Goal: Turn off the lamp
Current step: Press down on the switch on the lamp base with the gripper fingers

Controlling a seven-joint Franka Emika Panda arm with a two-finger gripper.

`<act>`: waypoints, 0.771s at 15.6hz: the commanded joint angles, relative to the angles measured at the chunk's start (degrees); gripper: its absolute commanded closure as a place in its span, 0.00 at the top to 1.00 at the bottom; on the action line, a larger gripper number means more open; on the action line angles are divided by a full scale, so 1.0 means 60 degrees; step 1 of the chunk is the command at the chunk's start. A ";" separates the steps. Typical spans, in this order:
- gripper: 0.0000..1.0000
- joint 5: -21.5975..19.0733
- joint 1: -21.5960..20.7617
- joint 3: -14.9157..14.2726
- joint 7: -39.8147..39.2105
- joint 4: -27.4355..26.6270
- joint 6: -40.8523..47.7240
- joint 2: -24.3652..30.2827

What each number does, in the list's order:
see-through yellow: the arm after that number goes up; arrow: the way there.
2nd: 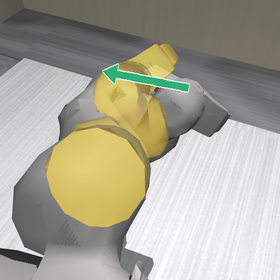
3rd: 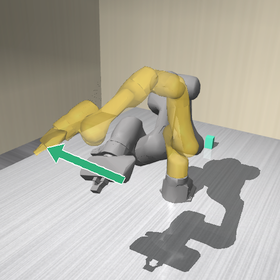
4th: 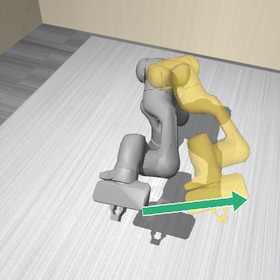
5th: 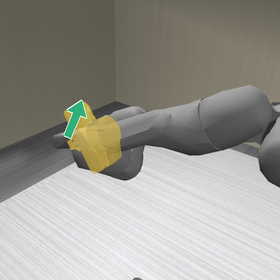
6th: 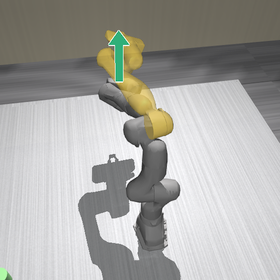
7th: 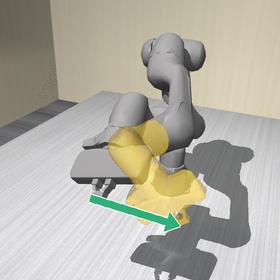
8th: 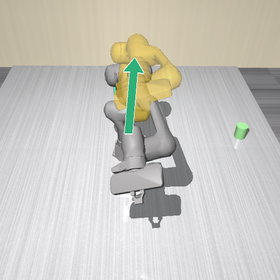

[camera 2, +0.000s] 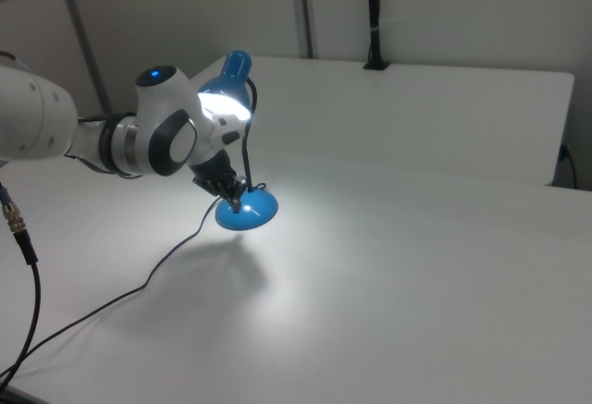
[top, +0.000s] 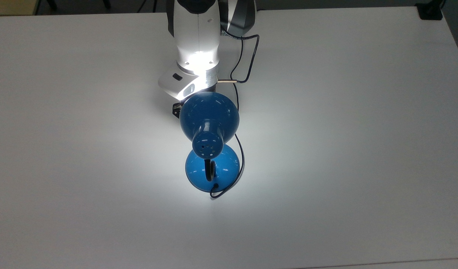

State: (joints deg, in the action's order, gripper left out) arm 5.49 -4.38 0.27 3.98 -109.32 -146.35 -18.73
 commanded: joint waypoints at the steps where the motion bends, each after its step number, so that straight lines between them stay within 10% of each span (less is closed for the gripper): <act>1: 0.00 0.0037 -0.0060 0.0028 0.0201 -0.0311 -0.0891 -0.0129; 12: 0.00 0.0038 -0.0046 0.0233 0.0201 -0.0296 -0.1698 -0.0613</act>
State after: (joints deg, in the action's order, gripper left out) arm 5.49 -4.69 1.44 3.98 -110.12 -154.16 -22.40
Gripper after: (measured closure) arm 0.991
